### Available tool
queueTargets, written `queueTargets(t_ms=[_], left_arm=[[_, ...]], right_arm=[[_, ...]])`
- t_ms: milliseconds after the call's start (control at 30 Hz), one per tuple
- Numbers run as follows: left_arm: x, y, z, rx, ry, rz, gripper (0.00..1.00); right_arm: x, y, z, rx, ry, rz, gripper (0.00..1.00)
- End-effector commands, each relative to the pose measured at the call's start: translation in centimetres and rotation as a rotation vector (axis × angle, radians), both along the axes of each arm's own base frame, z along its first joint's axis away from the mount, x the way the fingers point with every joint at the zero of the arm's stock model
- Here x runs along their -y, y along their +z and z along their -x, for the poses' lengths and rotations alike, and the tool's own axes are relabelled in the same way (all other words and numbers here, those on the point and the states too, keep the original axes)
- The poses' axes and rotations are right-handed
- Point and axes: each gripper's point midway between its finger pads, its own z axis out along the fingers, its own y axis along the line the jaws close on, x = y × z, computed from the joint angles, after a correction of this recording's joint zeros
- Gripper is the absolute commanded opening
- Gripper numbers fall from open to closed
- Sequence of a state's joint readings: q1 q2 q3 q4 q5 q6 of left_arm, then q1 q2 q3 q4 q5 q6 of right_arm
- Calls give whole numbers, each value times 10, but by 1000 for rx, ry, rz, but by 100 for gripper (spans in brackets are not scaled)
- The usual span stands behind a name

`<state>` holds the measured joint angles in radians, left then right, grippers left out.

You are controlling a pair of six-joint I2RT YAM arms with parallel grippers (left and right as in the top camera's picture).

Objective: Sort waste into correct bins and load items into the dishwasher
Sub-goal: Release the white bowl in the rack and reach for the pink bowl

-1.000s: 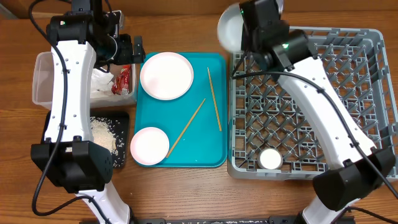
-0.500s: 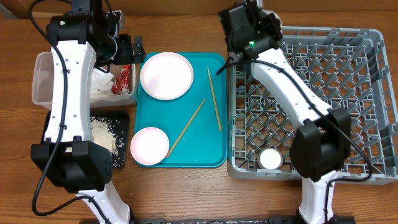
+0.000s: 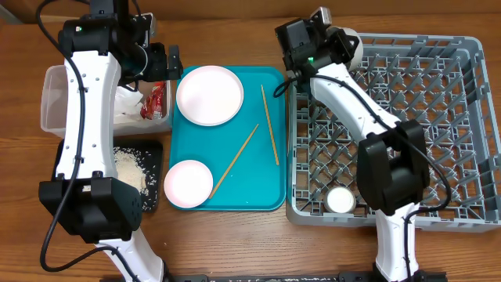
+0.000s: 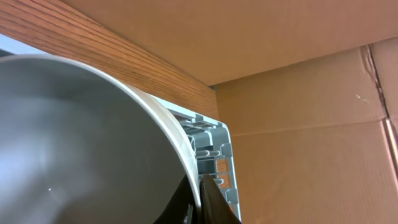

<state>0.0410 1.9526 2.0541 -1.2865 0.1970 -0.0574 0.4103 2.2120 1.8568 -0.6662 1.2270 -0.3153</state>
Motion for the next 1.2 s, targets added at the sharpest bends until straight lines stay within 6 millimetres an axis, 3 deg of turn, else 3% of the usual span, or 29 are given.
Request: queueTargets(t_ms=[0,267,333,533,733,867,1000,1167], left_arm=[[-1,6,0,17,11,-2,100],[-1,6,0,17,11,-2,100],[-1,6,0,17,11,-2,100],[-1,6,0,17,11,-2,100],[-1,6,0,17,11,-2,100],[-1,6,0,17,11,-2,100],[-1,6,0,17,11,-2,100],[-1,6,0,17,11,-2,100]], right_arm=[[-6,-13,-1,-21,9,12,4],[-32,-17,13,-92,63,56,4],[-38,-19,18,-119,78,71,20],[-48,-23,24,-135,96,67,51],[-69,-42,38,-242,167,21,65],[-86,-51,43,-275,221,-108,72],[-102,-35,44,-254,264,-270,75],[-123,2,48,-228,329,-546,100]])
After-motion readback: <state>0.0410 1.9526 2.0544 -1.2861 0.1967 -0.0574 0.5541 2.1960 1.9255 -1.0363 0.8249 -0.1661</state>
